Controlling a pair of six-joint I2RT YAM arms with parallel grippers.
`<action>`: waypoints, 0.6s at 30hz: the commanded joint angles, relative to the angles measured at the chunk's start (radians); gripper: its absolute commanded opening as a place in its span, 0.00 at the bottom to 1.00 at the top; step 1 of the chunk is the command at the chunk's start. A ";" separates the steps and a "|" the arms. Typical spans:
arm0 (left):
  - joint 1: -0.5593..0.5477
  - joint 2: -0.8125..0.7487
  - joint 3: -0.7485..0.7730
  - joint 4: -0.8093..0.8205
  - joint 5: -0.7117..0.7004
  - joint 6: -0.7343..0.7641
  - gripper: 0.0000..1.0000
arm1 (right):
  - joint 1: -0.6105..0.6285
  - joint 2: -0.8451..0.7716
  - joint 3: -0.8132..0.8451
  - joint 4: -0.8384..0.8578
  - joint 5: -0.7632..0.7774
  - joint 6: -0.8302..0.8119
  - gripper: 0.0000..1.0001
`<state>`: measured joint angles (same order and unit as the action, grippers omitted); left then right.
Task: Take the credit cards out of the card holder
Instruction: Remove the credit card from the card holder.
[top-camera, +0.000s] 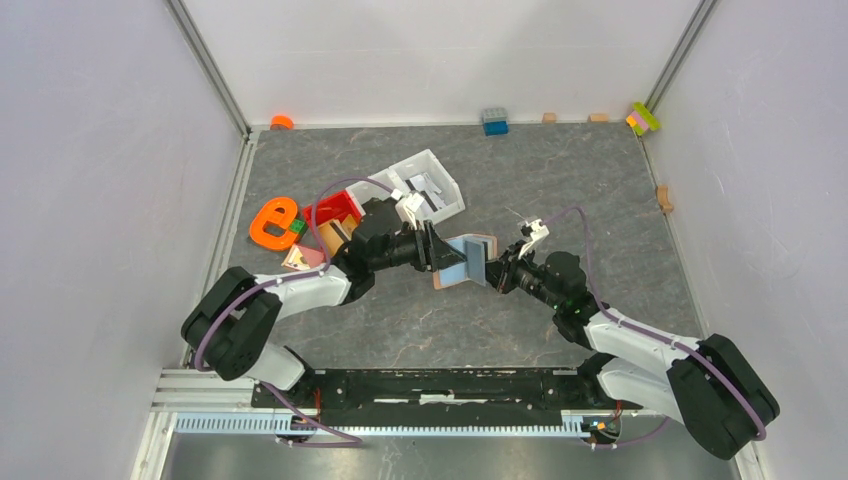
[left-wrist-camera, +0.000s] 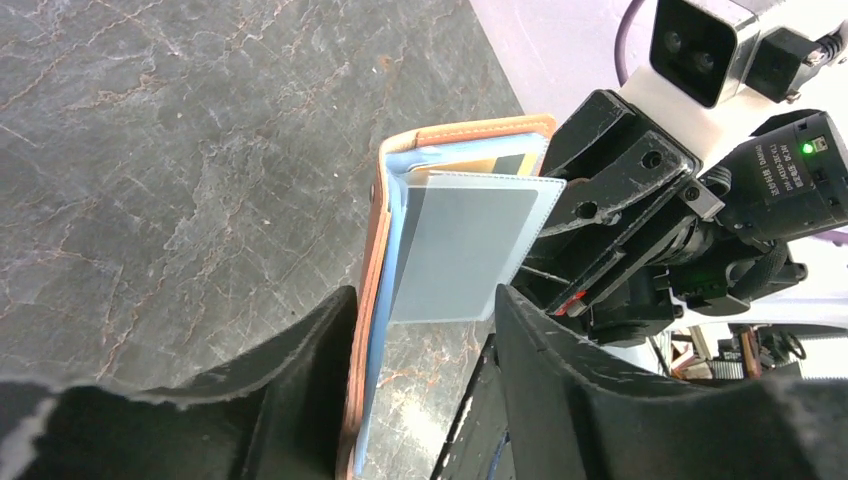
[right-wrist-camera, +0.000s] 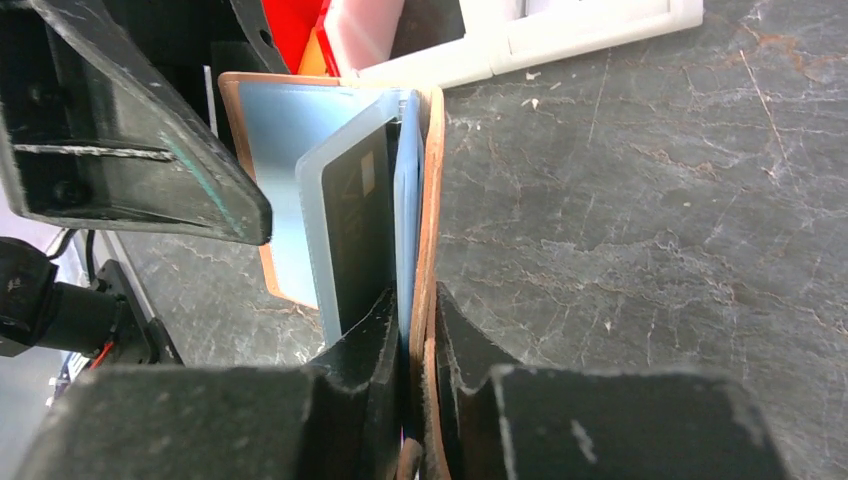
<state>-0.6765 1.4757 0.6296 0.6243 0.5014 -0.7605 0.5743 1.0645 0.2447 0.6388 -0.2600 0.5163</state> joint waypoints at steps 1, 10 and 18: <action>0.000 -0.021 0.041 -0.023 -0.033 0.008 0.66 | -0.001 -0.022 0.023 -0.019 0.043 -0.014 0.10; 0.000 -0.013 0.042 -0.023 -0.028 0.016 0.97 | -0.001 -0.059 0.019 -0.054 0.100 -0.024 0.07; -0.031 0.072 0.089 0.021 0.059 0.007 0.95 | 0.018 -0.024 0.121 -0.253 0.235 -0.075 0.00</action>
<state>-0.6815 1.5162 0.6674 0.5964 0.4973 -0.7612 0.5819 1.0397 0.3031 0.4244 -0.1055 0.4759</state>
